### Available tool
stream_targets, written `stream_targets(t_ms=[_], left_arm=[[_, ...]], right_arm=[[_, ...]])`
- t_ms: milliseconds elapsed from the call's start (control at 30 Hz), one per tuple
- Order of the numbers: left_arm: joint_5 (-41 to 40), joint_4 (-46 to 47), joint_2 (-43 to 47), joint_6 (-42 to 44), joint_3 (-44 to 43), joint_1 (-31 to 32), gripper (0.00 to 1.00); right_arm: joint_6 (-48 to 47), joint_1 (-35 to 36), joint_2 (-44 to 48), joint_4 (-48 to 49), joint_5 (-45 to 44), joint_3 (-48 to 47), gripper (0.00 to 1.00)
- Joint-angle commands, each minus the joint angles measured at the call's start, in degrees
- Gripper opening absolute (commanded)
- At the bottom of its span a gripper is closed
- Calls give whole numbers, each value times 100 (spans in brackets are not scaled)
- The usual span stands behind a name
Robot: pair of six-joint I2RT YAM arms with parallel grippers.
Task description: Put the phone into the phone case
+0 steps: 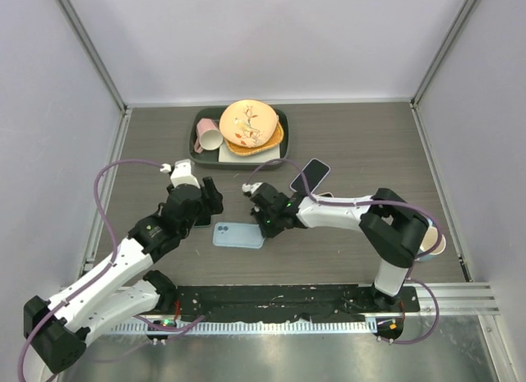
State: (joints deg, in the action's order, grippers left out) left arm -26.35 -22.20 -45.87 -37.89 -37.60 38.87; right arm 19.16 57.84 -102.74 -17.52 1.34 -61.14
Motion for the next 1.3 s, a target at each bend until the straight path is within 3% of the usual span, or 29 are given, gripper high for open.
stream_targets(t_ms=[0,133,367,500,533,633,767,1033,1267], left_arm=[[138,162,-264,1,-98,-29,75],[524,163,-702,10,-194,-169,75],[1859,382,-1310,1,-90,-1151,77],[2371,479,-1574,-70,-1,-1637,76],[2415,445,-1601,-87,-10,-1707,76],[2502,365,-1645,-175,51,-1953,77],[2835,479,-1557,-342,349,-2514,77],[3523,752,-1819,-184,439,-3543,77],[3460,1234,-2952,70,26,-3623,74]], right_arm=[[-641,-484,509,-665,-1135,427,1],[-782,-502,439,-823,-1216,332,2],[-800,-502,351,-1034,-2033,209,9],[-729,-494,474,-1017,-2208,191,18],[-721,-502,544,-1008,-2252,191,29],[-712,-502,754,-921,-2156,226,41],[-677,-502,1053,-762,-1998,226,48],[-738,-502,1362,-419,-1550,77,52],[-615,-590,1388,-358,-1286,67,52]])
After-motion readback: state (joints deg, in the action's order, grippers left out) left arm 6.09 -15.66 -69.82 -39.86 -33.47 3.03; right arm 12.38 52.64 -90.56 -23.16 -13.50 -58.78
